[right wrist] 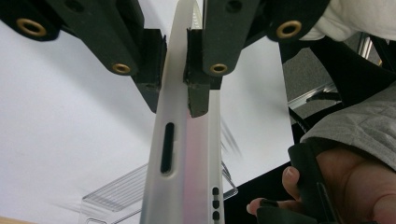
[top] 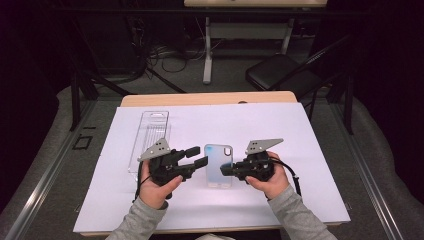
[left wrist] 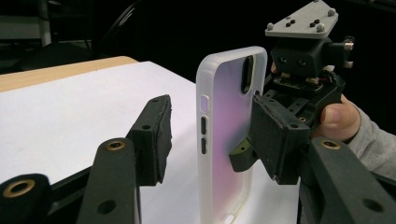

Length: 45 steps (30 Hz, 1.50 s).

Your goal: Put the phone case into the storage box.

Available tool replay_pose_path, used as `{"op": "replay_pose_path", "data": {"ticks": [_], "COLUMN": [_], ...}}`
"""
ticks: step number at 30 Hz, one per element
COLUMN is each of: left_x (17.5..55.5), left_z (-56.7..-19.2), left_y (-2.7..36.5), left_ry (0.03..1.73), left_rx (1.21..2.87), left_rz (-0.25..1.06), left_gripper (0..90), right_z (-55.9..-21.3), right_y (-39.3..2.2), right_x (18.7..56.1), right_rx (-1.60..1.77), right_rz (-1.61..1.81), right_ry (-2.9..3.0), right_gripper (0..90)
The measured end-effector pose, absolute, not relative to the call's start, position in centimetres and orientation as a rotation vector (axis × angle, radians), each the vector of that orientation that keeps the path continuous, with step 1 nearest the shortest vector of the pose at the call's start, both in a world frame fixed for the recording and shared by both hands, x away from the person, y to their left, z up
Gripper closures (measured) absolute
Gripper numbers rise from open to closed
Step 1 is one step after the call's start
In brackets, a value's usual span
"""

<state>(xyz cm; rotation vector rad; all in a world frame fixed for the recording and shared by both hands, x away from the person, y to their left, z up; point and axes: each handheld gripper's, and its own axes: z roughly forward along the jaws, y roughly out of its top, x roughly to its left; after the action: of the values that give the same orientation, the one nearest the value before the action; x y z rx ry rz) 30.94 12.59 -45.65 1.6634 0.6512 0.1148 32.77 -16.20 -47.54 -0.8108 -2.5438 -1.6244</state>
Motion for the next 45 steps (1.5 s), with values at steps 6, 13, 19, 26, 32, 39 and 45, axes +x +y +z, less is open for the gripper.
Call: {"op": "replay_pose_path", "data": {"ticks": [6, 13, 19, 26, 32, 39, 45], "left_x": [30.8, 30.7, 30.6, 30.5, 30.4, 30.4, 30.3], "left_z": [-45.6, -45.6, -45.7, -45.8, -45.9, -46.0, -46.0], "left_y": [12.5, 12.5, 12.4, 12.3, 12.3, 12.4, 12.4], "left_ry": [0.655, 0.723, 0.731, 0.755, 0.772, 0.801, 0.807], "left_rx": [1.66, 1.646, 1.648, 1.656, 1.669, 1.663, 1.659], "left_rz": [0.116, 0.127, 0.15, 0.177, 0.194, 0.184, 0.182], "left_gripper": [49.6, 51.6, 52.3, 56.0, 59.2, 65.3, 68.7], "right_z": [-47.7, -47.9, -48.1, -48.3, -48.6, -48.8, -48.9], "right_y": [-16.1, -15.9, -15.5, -15.2, -14.8, -14.4, -14.2], "right_x": [32.8, 32.8, 32.7, 32.6, 32.5, 32.3, 32.2], "right_rx": [-0.818, -0.848, -0.867, -0.887, -0.907, -0.921, -0.942], "right_rz": [-1.624, -1.625, -1.611, -1.615, -1.596, -1.589, -1.592], "right_ry": [-2.543, -2.558, -2.57, -2.566, -2.577, -2.581, -2.573], "right_gripper": [81.2, 81.2, 81.2, 81.2, 81.2, 81.2, 81.2]}}
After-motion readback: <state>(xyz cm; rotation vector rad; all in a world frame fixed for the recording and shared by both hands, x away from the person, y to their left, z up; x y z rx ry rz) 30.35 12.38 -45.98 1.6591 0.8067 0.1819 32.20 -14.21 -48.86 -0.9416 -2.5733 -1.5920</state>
